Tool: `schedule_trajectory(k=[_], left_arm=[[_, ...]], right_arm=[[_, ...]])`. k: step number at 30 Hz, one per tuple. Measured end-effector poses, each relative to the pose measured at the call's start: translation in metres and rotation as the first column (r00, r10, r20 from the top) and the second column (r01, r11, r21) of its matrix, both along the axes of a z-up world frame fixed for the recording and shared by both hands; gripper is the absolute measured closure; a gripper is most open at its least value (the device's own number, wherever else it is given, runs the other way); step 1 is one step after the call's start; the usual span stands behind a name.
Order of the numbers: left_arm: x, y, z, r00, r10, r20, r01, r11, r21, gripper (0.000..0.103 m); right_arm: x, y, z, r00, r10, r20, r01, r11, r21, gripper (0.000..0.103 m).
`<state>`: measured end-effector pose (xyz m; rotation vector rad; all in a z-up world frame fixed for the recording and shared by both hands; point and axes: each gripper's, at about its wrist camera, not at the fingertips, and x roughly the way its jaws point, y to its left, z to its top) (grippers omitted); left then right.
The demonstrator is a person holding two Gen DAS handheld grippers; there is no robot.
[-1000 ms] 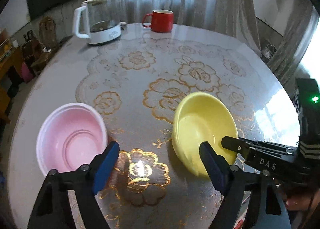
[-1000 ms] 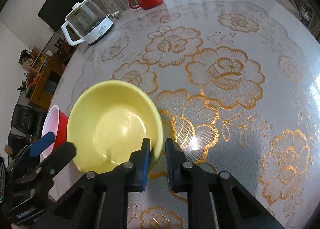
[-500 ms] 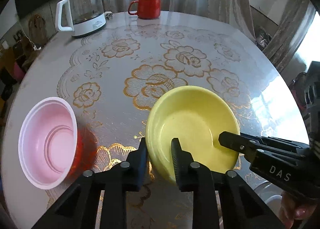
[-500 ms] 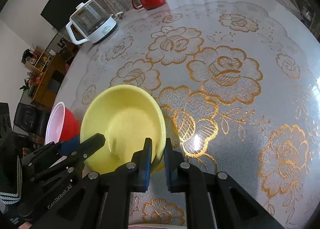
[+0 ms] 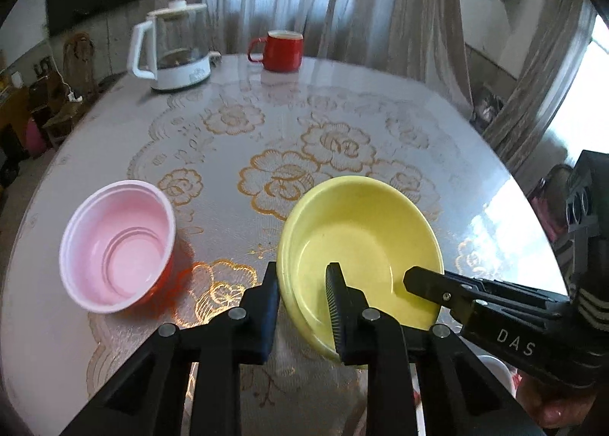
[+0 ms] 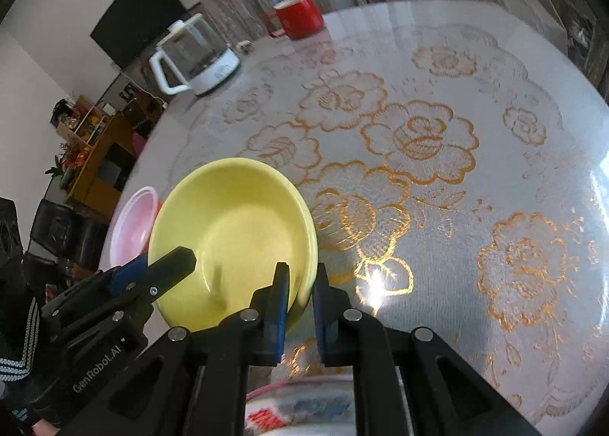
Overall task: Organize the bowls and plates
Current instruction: 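Lift the yellow bowl with both grippers and carry it over the steel bowl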
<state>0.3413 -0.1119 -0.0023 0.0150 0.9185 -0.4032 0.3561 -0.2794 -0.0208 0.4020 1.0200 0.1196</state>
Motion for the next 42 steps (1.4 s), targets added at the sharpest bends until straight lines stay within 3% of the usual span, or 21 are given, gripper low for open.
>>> schedule_trajectory(k=[8,15,28,33,42], left_arm=[[-0.034,0.023,0.015,0.998,0.017,0.058,-0.014,0.999,-0.044,0.079],[-0.078,0.051,0.034,0.981,0.048,0.186,-0.035,0.996,-0.077,0.078],[-0.125,0.092,0.025,0.978,0.125,0.168,-0.096,0.981,-0.170,0.073],[-0.143,0.095,0.024,0.971,0.125,0.202,-0.100,0.986,-0.132,0.073],[-0.163,0.110,0.027,0.966,0.146,0.215,-0.112,0.980,-0.163,0.069]], right_arm=[[-0.031,0.022,0.017,0.998,0.010,0.055,-0.009,1.000,-0.009,0.092],[-0.060,0.043,0.025,0.996,0.025,0.088,-0.029,0.998,0.052,0.092],[-0.106,0.072,0.037,0.985,0.065,0.162,-0.084,0.990,0.116,0.091],[-0.125,0.080,0.034,0.981,0.065,0.183,-0.092,0.986,0.140,0.091],[-0.143,0.093,0.023,0.982,0.078,0.174,-0.107,0.981,0.163,0.090]])
